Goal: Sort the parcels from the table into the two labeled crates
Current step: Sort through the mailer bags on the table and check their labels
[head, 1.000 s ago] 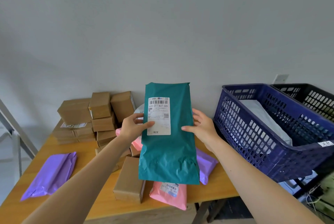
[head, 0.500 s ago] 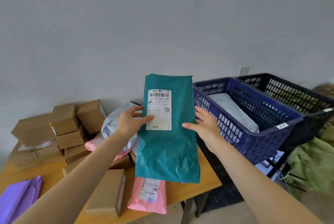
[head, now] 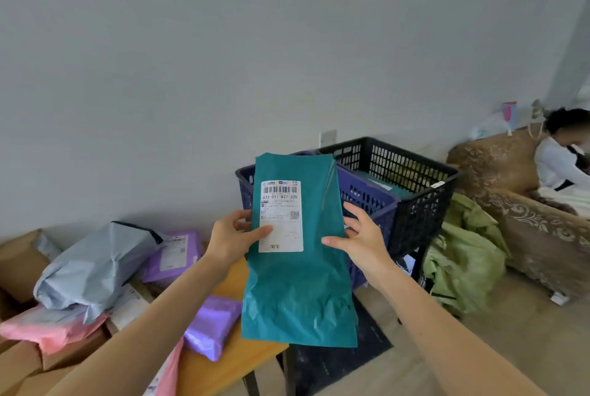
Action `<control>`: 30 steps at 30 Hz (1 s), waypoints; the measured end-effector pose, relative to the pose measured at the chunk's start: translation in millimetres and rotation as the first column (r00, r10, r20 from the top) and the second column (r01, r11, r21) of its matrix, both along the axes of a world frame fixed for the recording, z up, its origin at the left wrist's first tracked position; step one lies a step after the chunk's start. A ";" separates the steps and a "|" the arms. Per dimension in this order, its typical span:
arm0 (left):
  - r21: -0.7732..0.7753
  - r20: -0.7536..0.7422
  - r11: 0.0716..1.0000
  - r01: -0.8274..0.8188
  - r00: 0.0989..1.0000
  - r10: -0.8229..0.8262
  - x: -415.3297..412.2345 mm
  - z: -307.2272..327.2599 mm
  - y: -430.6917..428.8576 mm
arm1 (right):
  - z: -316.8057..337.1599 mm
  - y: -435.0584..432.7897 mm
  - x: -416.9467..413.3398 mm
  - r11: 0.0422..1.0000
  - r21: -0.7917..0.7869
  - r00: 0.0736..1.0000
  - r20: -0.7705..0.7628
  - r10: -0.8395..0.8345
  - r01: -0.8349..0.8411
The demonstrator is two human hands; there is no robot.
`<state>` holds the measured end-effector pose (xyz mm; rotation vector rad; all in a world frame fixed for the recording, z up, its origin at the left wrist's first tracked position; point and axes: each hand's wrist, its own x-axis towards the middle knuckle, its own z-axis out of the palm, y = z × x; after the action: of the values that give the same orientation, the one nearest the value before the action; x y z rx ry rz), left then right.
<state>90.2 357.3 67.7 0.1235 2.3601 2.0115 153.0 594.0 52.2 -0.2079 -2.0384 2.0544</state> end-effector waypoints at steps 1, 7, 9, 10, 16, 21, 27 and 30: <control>-0.011 0.001 1.000 0.015 1.000 -0.015 1.7 -0.2 19.7 | -0.5 19.1 3.8 1.000 -0.003 1.000 0.006 -0.011 0.011; -0.040 0.017 0.997 0.069 0.998 -0.068 18.2 -4.8 127.6 | -7.0 120.8 28.9 0.997 0.028 0.997 0.035 -0.069 0.068; -0.042 0.022 0.995 0.092 0.996 -0.091 21.8 -7.1 157.8 | -8.5 150.9 34.7 0.996 0.041 0.996 0.042 -0.082 0.081; -0.049 0.025 0.993 0.103 0.994 -0.102 22.1 -8.3 172.5 | -9.5 165.5 36.5 0.995 0.040 0.995 0.045 -0.089 0.087; -0.099 0.060 0.982 0.159 0.986 -0.154 4.8 -13.3 246.0 | -15.7 235.5 28.0 0.990 0.013 0.988 0.064 -0.144 0.144; -0.097 0.087 0.976 0.195 0.979 -0.187 -33.7 -22.5 303.6 | -27.0 293.7 -4.6 0.986 0.019 0.982 0.090 -0.169 0.168; -0.042 0.139 0.980 0.192 0.973 -0.185 -94.4 -36.0 368.6 | -33.5 360.8 -68.9 0.989 0.047 0.980 0.131 -0.147 0.142; -0.012 0.184 0.985 0.170 0.969 -0.165 -125.6 -40.8 397.2 | -31.4 390.4 -106.0 0.992 0.064 0.979 0.164 -0.122 0.113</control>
<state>-35.4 754.6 26.9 0.1272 2.1856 1.8297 46.9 984.4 20.7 -0.4953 -2.1188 1.9677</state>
